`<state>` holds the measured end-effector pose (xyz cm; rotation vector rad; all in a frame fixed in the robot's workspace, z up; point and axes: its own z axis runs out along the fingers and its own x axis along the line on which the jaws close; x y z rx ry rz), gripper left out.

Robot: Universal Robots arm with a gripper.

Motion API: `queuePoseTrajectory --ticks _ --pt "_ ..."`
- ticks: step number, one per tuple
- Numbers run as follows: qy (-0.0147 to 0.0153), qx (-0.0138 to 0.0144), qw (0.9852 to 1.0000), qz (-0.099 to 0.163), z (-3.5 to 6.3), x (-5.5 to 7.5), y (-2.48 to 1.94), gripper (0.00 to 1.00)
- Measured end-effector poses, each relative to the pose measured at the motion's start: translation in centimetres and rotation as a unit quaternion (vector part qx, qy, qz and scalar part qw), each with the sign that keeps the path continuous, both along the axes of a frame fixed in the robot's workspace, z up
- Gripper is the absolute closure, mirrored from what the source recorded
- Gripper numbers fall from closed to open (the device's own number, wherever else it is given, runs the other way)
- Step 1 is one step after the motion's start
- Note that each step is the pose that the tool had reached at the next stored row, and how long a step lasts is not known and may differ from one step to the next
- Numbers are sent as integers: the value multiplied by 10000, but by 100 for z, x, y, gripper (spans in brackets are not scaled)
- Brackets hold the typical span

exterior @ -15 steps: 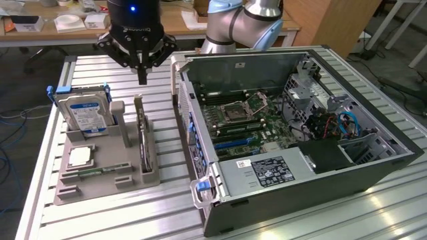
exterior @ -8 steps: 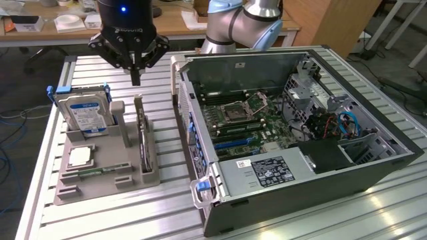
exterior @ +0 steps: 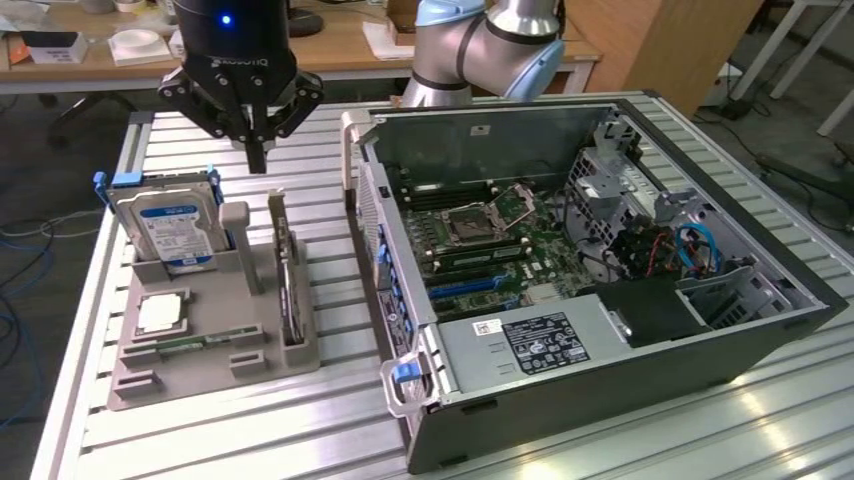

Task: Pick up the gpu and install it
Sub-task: 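Reach for the gpu, then pick up the gpu and move the gpu toward the slot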

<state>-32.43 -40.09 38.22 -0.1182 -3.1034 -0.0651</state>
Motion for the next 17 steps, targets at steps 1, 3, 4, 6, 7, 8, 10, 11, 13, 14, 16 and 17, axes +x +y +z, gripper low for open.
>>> queuePoseTrajectory --ticks 1,3,4,6,7,8,10,11,13,14,16,17 --pt "0 0 10000 0 0 0 0 90" --pt "0 0 10000 0 0 -1 0 90" --pt "0 0 10000 0 0 -1 0 90" --pt "0 0 10000 -1 0 -2 -2 90" --pt "0 0 10000 -1 0 -2 -2 90" --pt "1 0 10000 0 0 -2 -3 90" --pt "0 0 10000 0 0 -1 -3 90" --pt "0 0 10000 0 0 -1 -3 90" --pt "0 0 10000 0 0 -1 -3 90" --pt "0 0 10000 0 0 -1 -3 89" --pt "0 0 10000 0 0 -1 -4 83" --pt "0 0 10000 0 0 -1 -4 77"
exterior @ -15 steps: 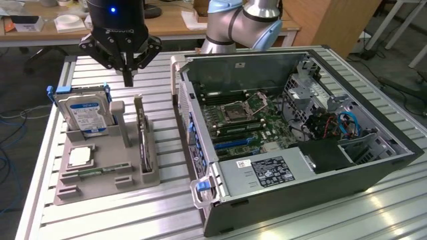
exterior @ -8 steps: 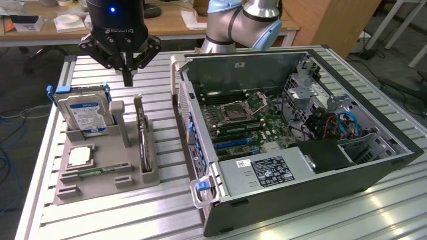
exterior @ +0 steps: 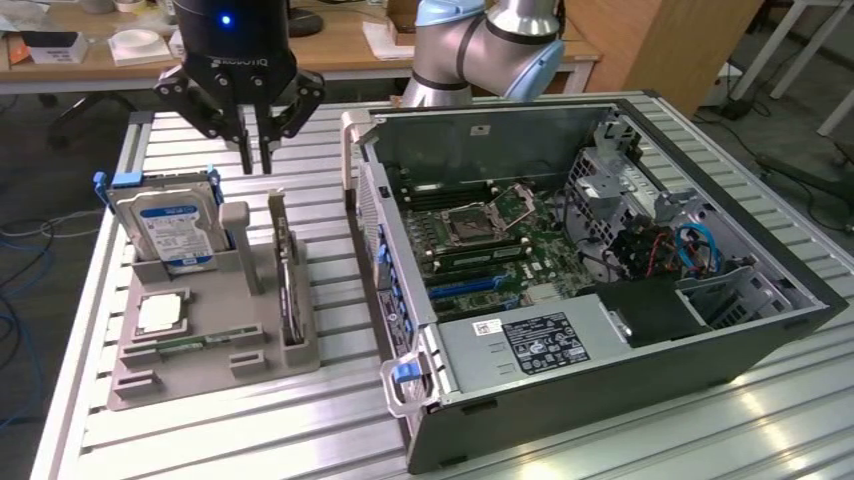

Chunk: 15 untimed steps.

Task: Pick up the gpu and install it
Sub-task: 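Pick up the gpu and move the gpu toward the slot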

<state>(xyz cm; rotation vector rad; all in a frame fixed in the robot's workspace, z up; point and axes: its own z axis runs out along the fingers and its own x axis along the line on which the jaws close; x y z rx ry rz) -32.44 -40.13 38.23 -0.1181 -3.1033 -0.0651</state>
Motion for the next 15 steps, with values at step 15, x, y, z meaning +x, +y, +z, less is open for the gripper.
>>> queuePoseTrajectory --ticks 15 --pt "0 -8 9998 200 0 -10 -5 47"
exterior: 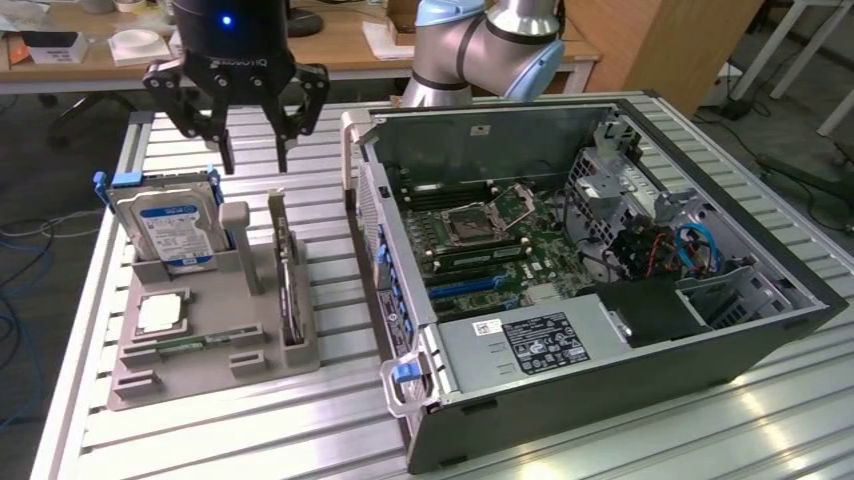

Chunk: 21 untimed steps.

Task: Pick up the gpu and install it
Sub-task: 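Pick up the gpu and move the gpu toward the slot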

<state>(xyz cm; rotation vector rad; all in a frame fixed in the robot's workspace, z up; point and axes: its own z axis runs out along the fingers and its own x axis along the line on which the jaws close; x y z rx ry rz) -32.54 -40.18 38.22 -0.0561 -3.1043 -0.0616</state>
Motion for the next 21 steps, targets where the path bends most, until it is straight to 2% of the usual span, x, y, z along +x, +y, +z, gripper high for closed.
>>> queuePoseTrajectory --ticks 5,9,21 --pt "0 -11 9999 169 0 -13 -9 47" --pt "0 -13 9997 228 0 -37 -37 47" --pt "6 -28 9997 235 -25 -61 -54 47"
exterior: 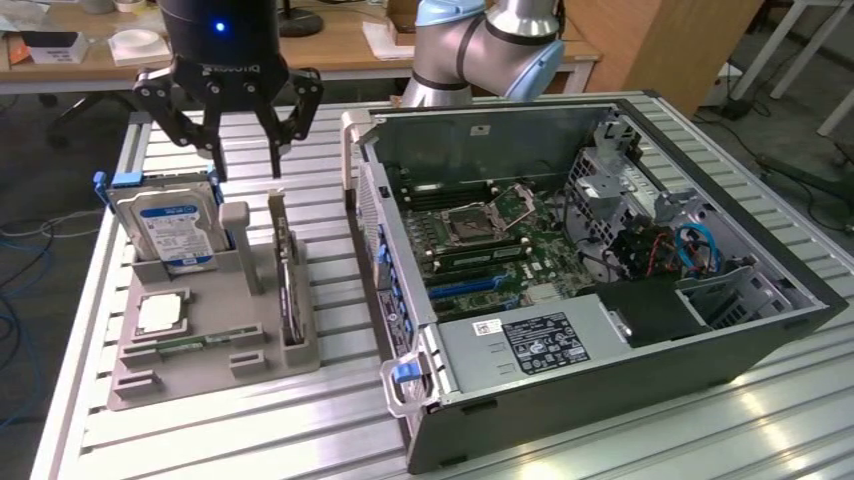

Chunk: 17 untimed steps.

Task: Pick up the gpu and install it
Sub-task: 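Pick up the gpu and move the gpu toward the slot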

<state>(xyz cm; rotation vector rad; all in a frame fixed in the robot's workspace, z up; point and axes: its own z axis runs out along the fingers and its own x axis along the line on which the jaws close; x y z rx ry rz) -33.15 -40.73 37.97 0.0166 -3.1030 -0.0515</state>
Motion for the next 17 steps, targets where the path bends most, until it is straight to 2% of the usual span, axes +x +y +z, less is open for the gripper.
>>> queuePoseTrajectory --ticks 8,12,17 --pt "21 -7 10000 1 -51 -9 0 47" --pt "23 -32 10000 0 -71 -10 -2 47" --pt "24 -37 10000 0 -88 -10 -9 47"
